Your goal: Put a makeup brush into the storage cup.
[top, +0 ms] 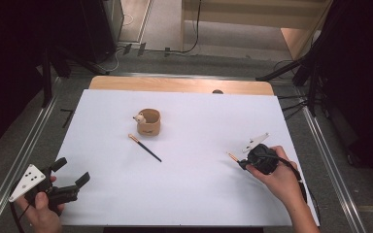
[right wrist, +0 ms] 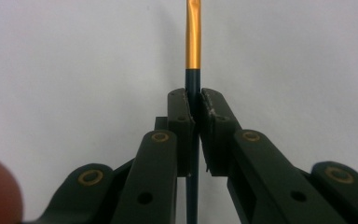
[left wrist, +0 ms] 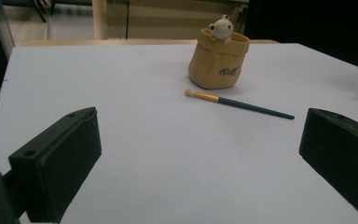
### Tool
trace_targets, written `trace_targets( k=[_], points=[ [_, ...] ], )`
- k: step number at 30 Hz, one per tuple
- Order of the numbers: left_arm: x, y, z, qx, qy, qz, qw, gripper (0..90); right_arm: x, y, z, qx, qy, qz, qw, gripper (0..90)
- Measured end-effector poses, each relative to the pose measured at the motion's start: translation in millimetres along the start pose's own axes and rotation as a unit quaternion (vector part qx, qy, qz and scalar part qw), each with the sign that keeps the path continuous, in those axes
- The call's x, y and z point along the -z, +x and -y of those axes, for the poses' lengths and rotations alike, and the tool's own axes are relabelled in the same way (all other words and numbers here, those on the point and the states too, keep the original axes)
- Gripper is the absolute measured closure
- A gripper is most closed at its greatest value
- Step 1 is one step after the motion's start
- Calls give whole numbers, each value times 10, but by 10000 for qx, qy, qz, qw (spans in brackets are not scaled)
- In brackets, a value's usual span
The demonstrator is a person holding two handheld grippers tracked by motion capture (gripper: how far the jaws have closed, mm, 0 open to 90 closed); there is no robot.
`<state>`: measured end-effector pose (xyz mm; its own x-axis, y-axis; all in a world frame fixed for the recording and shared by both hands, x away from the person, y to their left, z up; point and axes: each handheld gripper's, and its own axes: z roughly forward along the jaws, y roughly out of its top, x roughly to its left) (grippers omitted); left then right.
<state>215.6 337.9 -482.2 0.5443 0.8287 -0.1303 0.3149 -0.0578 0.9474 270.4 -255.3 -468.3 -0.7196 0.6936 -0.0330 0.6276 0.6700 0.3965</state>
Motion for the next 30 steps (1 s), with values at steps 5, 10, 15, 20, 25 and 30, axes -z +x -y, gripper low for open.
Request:
trace_targets(
  k=[5,10,15,20,25,30],
  points=[
    [-48,-55,-5,-23,8,80,10000,0,69,27,13,-111,-522,52,9986,848],
    [-70,-82,-11,-28,15,116,9999,0,134,28,35,-289,-919,10,9954,849],
    [-99,-96,-17,-16,42,138,9999,0,223,55,67,-422,-1399,105,9892,848],
    [-126,-115,-31,-18,24,168,9999,0,267,110,100,-495,-1879,169,9808,848],
    [-184,-161,-76,-103,22,235,9997,0,287,124,165,-680,-2393,132,9685,848],
    [-266,-200,-134,-176,47,284,9994,0,274,152,235,-978,-2978,140,9495,848]
  ],
)
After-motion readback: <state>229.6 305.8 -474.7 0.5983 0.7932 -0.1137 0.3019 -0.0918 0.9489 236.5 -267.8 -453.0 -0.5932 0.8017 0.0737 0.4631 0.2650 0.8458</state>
